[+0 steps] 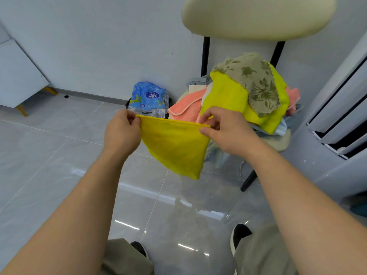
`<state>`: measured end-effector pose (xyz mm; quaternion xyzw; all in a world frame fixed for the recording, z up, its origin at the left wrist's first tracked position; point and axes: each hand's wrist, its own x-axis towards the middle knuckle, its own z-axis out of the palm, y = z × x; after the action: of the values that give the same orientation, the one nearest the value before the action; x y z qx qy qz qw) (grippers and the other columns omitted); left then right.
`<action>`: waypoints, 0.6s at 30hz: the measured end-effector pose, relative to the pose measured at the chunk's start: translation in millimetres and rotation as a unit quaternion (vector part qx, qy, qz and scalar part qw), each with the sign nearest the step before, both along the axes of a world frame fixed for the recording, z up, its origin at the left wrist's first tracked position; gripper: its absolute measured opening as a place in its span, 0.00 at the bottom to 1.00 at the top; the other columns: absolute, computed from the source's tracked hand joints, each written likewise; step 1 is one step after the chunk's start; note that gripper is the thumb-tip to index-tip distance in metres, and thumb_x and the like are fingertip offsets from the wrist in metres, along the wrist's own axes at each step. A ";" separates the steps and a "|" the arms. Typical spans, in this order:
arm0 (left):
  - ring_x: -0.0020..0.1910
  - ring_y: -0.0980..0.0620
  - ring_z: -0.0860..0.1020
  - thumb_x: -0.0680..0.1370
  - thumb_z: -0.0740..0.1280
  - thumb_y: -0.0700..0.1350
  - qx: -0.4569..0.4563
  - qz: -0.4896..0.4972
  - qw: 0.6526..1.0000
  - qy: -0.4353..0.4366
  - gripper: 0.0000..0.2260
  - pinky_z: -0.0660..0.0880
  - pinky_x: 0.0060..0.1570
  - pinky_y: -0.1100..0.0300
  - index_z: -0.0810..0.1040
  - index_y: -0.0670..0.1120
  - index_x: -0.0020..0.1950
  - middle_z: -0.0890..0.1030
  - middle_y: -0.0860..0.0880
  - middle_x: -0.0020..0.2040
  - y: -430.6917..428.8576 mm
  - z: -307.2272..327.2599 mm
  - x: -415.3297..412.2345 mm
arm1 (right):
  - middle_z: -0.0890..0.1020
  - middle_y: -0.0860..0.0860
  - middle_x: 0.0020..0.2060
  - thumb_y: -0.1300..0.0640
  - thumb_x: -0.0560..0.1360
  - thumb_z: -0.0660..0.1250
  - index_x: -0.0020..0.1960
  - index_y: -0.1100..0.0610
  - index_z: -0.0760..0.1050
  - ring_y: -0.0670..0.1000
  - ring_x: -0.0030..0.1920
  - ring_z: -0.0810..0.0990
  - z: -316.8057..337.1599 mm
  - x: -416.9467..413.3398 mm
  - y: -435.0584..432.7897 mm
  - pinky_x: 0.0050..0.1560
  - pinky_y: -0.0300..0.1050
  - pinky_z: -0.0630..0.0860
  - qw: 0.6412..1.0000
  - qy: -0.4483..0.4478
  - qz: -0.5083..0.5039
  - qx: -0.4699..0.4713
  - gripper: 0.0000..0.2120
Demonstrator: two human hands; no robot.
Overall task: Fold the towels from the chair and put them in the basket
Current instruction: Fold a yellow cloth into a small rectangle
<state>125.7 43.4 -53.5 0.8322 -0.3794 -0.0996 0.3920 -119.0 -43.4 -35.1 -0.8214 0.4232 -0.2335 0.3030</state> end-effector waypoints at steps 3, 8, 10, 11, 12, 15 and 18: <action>0.45 0.50 0.75 0.82 0.63 0.45 -0.024 -0.034 0.999 0.025 0.04 0.71 0.46 0.56 0.76 0.47 0.53 0.77 0.53 0.43 1.1 3.4 -7.2 | 0.83 0.51 0.53 0.56 0.78 0.69 0.62 0.50 0.80 0.53 0.54 0.79 -1.7 -0.6 -2.6 0.58 0.50 0.76 0.997 0.075 -0.002 -0.004 0.13; 0.37 0.62 0.73 0.81 0.66 0.45 -0.072 -0.124 0.988 0.060 0.01 0.70 0.39 0.67 0.76 0.50 0.52 0.77 0.57 0.42 3.4 6.2 -33.8 | 0.82 0.51 0.49 0.61 0.73 0.68 0.47 0.50 0.78 0.55 0.53 0.80 -7.4 -7.6 -6.9 0.48 0.48 0.77 0.977 0.208 0.019 0.038 0.07; 0.36 0.63 0.74 0.80 0.68 0.45 -0.080 -0.163 0.982 0.053 0.02 0.71 0.39 0.70 0.79 0.50 0.51 0.80 0.55 0.42 4.2 6.1 -42.3 | 0.82 0.47 0.52 0.58 0.71 0.71 0.51 0.49 0.77 0.50 0.53 0.80 -10.6 -7.0 -4.4 0.48 0.45 0.76 0.975 0.193 0.069 0.082 0.11; 0.37 0.63 0.74 0.79 0.70 0.44 -0.083 -0.177 0.979 0.057 0.02 0.72 0.40 0.69 0.81 0.50 0.51 0.81 0.54 0.43 3.9 6.0 -45.6 | 0.82 0.46 0.54 0.57 0.71 0.73 0.56 0.48 0.77 0.48 0.54 0.80 -11.7 -4.2 -1.6 0.50 0.44 0.76 0.976 0.161 0.097 0.110 0.15; 0.37 0.61 0.75 0.78 0.71 0.44 -0.087 -0.190 0.975 0.069 0.03 0.73 0.41 0.68 0.81 0.49 0.51 0.82 0.53 0.43 3.6 6.3 -48.8 | 0.82 0.45 0.56 0.56 0.71 0.74 0.60 0.47 0.77 0.46 0.55 0.81 -13.4 0.4 1.6 0.54 0.44 0.78 0.977 0.114 0.124 0.134 0.18; 0.38 0.56 0.76 0.76 0.74 0.41 -0.095 -0.215 0.965 0.115 0.07 0.74 0.40 0.65 0.79 0.44 0.51 0.82 0.46 0.42 3.1 6.9 -54.7 | 0.83 0.45 0.54 0.52 0.74 0.73 0.63 0.45 0.77 0.45 0.54 0.82 -18.6 16.1 9.8 0.57 0.47 0.80 0.978 -0.004 0.146 0.149 0.18; 0.38 0.55 0.75 0.75 0.76 0.41 -0.084 -0.216 0.964 0.132 0.10 0.74 0.39 0.62 0.76 0.44 0.50 0.82 0.43 0.41 2.7 5.2 -56.5 | 0.83 0.45 0.47 0.52 0.78 0.70 0.57 0.49 0.81 0.43 0.48 0.81 -17.3 26.1 12.7 0.49 0.40 0.77 0.991 -0.052 0.095 0.075 0.09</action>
<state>69.2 46.1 -48.3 0.6741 -0.5016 -0.2584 0.4767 -92.9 -30.8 -52.5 -0.8196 0.3431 -0.2132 0.4063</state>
